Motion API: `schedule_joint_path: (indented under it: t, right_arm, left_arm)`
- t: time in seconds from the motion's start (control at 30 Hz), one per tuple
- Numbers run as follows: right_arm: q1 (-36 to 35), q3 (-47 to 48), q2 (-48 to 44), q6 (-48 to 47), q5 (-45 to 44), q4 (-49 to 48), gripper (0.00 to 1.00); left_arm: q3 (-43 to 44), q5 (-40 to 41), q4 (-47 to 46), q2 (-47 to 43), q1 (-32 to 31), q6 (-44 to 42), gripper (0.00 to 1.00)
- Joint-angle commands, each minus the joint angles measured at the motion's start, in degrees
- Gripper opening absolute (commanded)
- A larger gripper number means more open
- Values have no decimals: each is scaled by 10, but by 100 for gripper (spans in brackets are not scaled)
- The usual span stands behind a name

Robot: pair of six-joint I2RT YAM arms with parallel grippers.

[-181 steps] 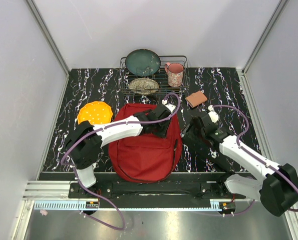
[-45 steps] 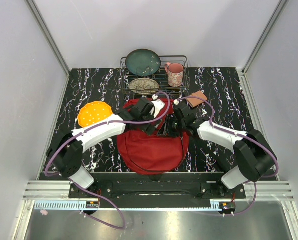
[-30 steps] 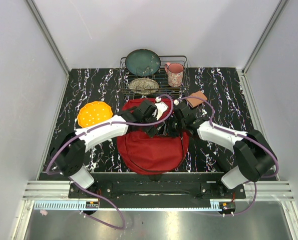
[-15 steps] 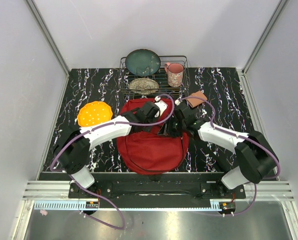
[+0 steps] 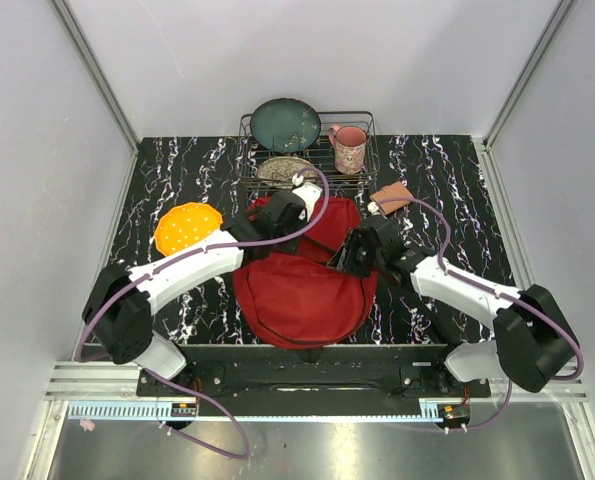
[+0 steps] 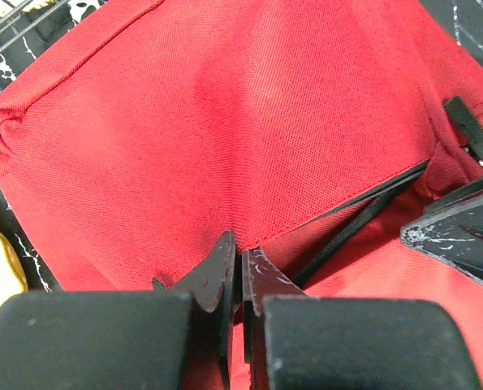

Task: Pack the student bag
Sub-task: Unzip the student bag at the center of the board, then pick up the personal item from the center of the board.

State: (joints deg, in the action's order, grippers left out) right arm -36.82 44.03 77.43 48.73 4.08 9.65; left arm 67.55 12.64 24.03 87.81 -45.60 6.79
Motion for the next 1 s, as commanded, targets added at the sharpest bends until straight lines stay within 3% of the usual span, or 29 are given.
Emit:
schedule_joint_path:
  t: [0.0,0.13,0.23,0.3,0.47,0.57,0.67,0.73,0.97]
  right_arm:
    - [-2,-23,-27,12,-38,23,39]
    - [-2,-32,-62,17,-38,2,41]
    - [-2,-33,-110,21,-58,-4,50]
    - [-2,-34,-157,22,-85,-4,65]
    - [8,-17,-223,23,-203,48,80]
    - [29,1,-210,18,-220,85,84]
    - [91,16,-181,29,-176,115,87]
    - [142,18,-167,37,-151,117,88]
    - [207,44,-92,53,-114,96,95]
  left_arm:
    - [39,-3,-24,-49,17,25,0]
    - [36,-9,-21,-55,16,36,0]
    - [34,-17,-18,-60,16,46,0]
    - [30,-17,-16,-62,17,53,0]
    - [22,-20,-13,-72,16,58,0]
    - [21,-22,-9,-75,17,57,0]
    - [18,-26,-8,-78,17,57,0]
    - [16,-30,-7,-80,16,57,0]
    - [7,-39,-7,-79,17,57,0]
